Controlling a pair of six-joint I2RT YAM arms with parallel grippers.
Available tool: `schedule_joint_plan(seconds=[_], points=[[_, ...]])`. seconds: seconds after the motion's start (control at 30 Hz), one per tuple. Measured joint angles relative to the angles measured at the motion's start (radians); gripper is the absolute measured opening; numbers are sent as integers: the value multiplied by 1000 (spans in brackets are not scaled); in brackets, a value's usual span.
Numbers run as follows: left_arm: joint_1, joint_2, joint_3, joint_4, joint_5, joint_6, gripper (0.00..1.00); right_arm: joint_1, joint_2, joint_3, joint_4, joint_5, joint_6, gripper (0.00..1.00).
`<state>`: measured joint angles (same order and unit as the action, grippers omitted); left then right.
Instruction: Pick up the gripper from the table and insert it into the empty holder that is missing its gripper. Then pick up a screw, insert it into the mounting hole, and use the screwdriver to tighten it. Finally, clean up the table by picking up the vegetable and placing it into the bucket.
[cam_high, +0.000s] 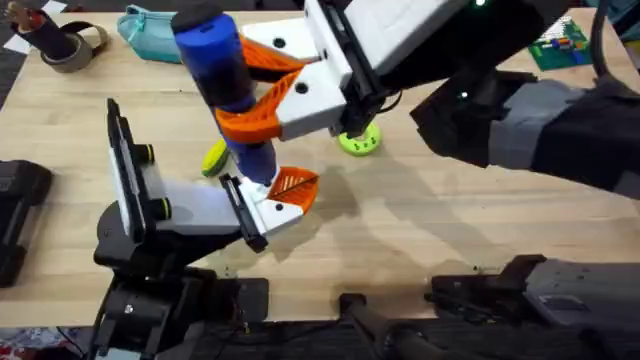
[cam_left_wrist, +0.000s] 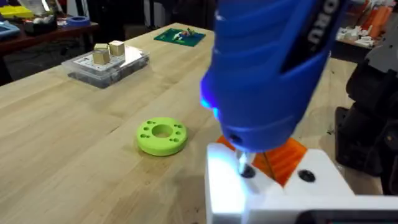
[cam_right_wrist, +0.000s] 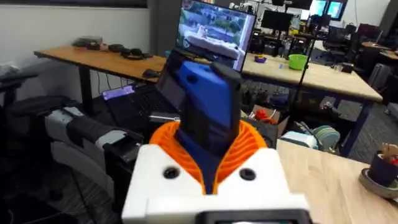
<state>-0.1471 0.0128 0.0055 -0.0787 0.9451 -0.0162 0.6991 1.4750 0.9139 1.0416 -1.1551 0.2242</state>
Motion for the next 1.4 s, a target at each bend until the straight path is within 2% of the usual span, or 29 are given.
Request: schedule_joint_plan(seconds=[0.13, 0.4, 0.53, 0.6, 0.73, 0.93, 1.1, 1.3, 1.4], points=[[0, 0, 0, 0, 0, 0, 14, -7, 0, 44, -51, 0, 4, 47], [0, 0, 0, 0, 0, 0, 14, -59, 0, 271, -292, -17, -19, 47], [0, 0, 0, 0, -1, 0, 14, -106, -1, 384, -642, -20, -130, 46], [0, 0, 0, 0, -1, 0, 14, -136, -1, 444, -882, 19, -221, 46], [0, 0, 0, 0, -3, 0, 14, -170, 0, 535, -1283, 211, -424, 46], [0, 0, 0, 0, -3, 0, 14, -184, 0, 574, -1640, 627, -673, 47], [0, 0, 0, 0, -3, 0, 14, -194, 10, 576, -1876, 937, -780, 46], [0, 0, 0, 0, -3, 0, 14, -195, 26, 577, -2198, 1052, -817, 47], [0, 0, 0, 0, -3, 0, 14, -195, 26, 577, -2222, 1065, -825, 46]])
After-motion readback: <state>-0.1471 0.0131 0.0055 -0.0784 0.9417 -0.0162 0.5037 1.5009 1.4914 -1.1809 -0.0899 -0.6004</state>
